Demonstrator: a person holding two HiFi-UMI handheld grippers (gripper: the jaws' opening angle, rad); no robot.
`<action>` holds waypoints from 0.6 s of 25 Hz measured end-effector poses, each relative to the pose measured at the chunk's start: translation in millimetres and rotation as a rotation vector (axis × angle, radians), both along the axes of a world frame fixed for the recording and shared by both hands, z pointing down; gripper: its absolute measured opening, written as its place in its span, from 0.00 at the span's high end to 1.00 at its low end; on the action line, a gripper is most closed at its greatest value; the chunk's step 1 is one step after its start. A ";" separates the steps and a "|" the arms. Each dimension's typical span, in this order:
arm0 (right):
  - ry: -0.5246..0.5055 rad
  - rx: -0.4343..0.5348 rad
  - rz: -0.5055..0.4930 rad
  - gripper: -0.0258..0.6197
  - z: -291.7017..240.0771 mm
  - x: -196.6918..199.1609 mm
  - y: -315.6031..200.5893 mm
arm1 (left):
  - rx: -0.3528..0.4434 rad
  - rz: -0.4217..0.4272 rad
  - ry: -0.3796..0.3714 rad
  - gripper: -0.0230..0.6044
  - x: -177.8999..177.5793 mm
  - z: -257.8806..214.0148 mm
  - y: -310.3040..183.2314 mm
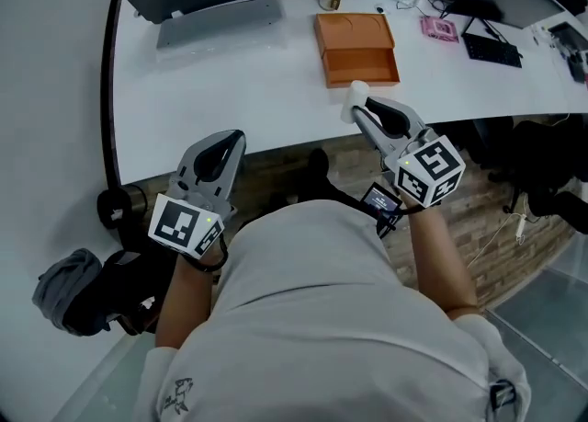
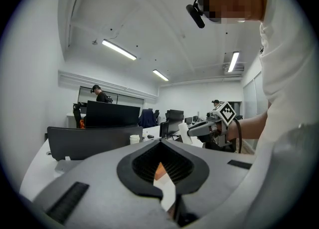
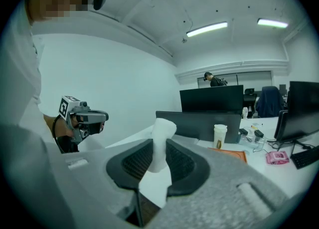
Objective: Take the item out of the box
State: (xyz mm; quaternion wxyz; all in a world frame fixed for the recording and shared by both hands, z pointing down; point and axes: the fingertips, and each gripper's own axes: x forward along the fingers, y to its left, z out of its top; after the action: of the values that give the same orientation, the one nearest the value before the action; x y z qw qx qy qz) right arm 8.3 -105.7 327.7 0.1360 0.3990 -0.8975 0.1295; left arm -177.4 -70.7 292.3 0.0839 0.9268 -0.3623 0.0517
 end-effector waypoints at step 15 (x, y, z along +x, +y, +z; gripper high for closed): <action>-0.001 0.044 0.075 0.83 -23.8 20.2 93.7 | 0.001 0.074 0.041 0.97 23.0 -9.0 69.7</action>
State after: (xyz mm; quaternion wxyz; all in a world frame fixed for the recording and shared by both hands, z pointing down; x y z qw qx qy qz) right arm 28.5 -12.0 303.9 0.1217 0.4354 -0.8846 0.1147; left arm -154.4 -1.0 283.2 0.0889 0.9405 -0.3261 0.0354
